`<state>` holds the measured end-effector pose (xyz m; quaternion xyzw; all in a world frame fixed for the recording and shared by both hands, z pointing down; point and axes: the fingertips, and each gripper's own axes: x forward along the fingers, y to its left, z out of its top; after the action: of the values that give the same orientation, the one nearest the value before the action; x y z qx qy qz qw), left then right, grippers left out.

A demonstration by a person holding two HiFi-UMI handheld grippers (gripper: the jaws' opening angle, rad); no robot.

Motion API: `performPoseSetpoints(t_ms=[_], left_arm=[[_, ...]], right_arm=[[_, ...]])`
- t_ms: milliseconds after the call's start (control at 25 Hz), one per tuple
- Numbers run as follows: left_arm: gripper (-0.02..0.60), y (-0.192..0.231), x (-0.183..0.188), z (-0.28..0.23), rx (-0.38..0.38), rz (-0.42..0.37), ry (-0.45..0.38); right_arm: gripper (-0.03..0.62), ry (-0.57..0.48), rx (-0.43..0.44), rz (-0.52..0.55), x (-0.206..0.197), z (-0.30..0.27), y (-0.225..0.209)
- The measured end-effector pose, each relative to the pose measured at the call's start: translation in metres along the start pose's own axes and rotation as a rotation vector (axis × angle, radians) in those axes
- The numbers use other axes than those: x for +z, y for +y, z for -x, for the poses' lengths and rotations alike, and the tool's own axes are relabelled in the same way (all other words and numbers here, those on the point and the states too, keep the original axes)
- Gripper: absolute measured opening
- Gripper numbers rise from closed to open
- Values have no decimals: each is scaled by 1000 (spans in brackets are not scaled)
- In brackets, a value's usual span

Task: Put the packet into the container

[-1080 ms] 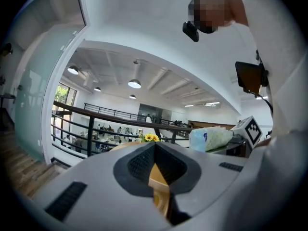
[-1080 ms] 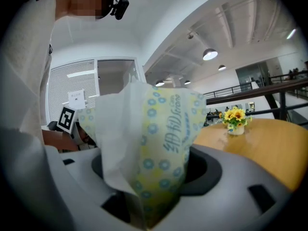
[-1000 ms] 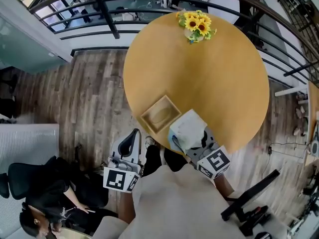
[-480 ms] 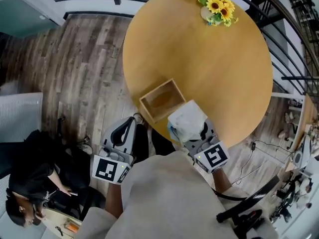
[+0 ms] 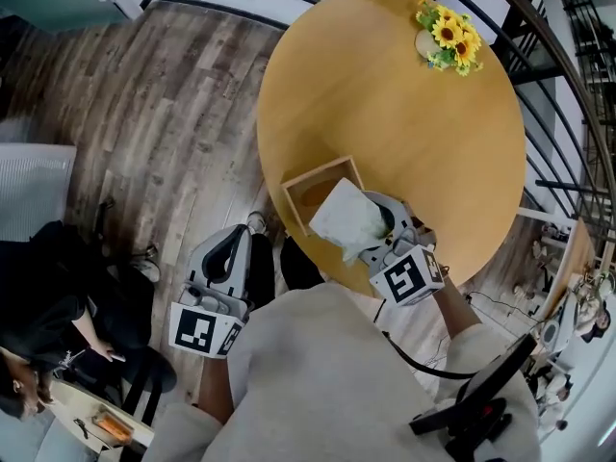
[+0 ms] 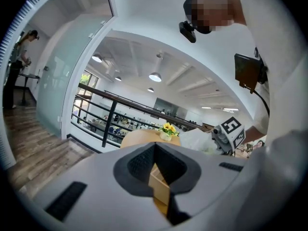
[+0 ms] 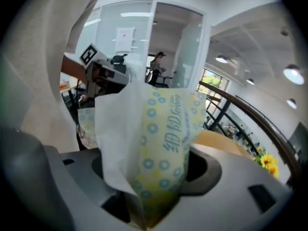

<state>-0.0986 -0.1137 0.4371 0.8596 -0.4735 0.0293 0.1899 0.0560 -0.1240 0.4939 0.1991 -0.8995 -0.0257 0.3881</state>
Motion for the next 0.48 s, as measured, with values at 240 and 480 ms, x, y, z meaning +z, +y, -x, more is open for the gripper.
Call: performPoseSetpoints(t_ms=[240,480], left_arm=[[5,6,-1,8,43,35,-16],[5,8,-1,13,59,24,-29]], right_arm=[[296,133,69,361,-19,-25,9],[296,269,33,763,-35,-36,8]])
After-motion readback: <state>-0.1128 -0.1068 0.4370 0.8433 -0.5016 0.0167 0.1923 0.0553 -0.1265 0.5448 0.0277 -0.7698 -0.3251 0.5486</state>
